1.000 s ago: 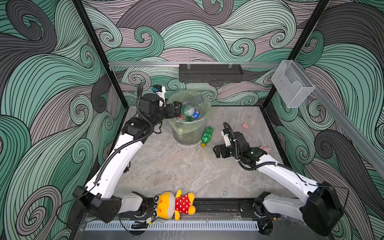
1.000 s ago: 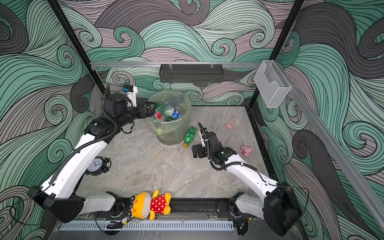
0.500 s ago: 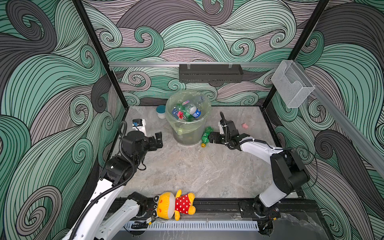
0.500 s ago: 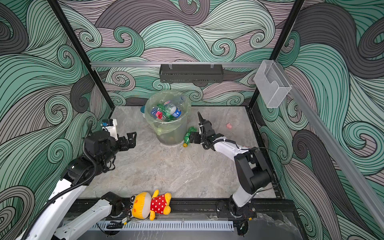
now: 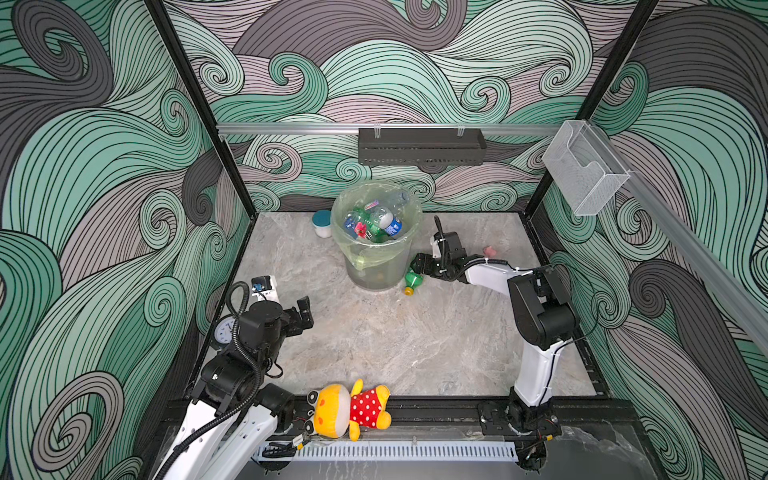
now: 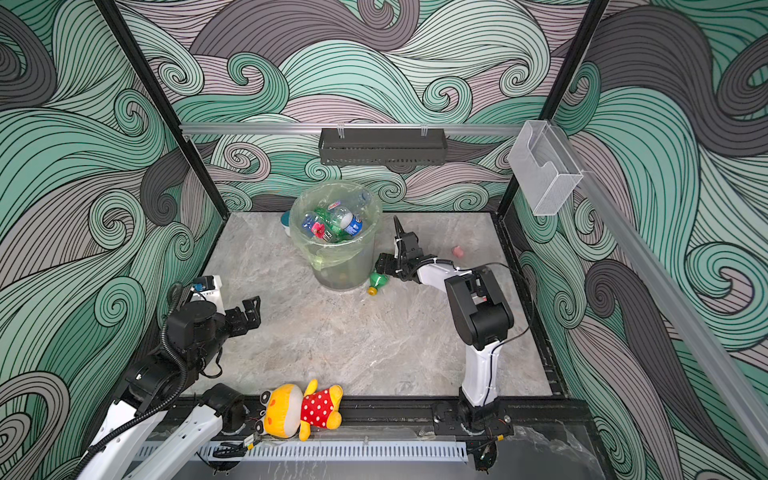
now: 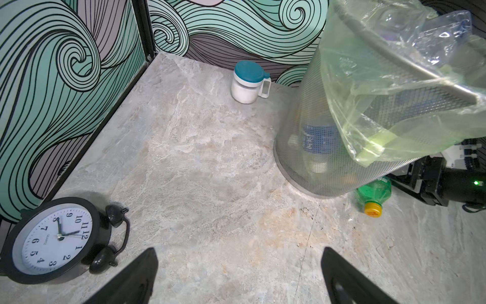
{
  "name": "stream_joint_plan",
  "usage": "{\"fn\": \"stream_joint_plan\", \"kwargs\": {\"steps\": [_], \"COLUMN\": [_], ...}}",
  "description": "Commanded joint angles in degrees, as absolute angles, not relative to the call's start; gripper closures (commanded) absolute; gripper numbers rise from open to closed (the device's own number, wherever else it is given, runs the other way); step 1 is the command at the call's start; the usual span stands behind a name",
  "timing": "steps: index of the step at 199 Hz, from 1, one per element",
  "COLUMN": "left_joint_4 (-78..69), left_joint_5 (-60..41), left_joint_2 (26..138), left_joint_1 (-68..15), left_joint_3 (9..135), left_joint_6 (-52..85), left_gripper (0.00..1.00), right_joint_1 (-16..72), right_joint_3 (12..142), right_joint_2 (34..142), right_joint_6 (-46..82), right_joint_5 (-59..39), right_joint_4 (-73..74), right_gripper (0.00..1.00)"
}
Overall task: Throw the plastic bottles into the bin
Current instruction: 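Lower the right gripper onto the green Sprite bottle and grasp it while left retracts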
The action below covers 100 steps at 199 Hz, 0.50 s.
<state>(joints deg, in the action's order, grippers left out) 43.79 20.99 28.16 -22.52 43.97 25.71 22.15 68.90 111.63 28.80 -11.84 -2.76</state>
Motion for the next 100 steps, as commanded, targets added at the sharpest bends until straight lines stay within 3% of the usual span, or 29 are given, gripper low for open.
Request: {"fn": "stream_joint_plan", "kwargs": {"steps": [1,31,78,100], "left_joint_4": [45.2,44.8,44.8,44.8], "left_joint_5": [22.7,22.7,22.8,23.0], "left_joint_2": [28.9,29.8,29.7,29.8], "left_joint_1": [-22.1,-22.1,-22.1,-22.1], "left_joint_3": [44.4,44.3,43.7,43.7], "left_joint_6": [25.9,25.7,26.0,26.2], "left_gripper": [0.01,0.01,0.01,0.01], "right_joint_1": [22.1,22.1,22.1,22.1], "right_joint_3": [69.2,68.5,66.9,65.6], "right_joint_2": [113.0,113.8,112.4,110.7], "right_joint_6": [29.6,29.2,26.4,24.9], "right_joint_5": [-11.9,-11.4,-10.2,-8.9], "right_joint_4": [-4.6,-5.5,-8.3,-9.9], "right_gripper": [0.17,0.20,0.36,0.38]}}
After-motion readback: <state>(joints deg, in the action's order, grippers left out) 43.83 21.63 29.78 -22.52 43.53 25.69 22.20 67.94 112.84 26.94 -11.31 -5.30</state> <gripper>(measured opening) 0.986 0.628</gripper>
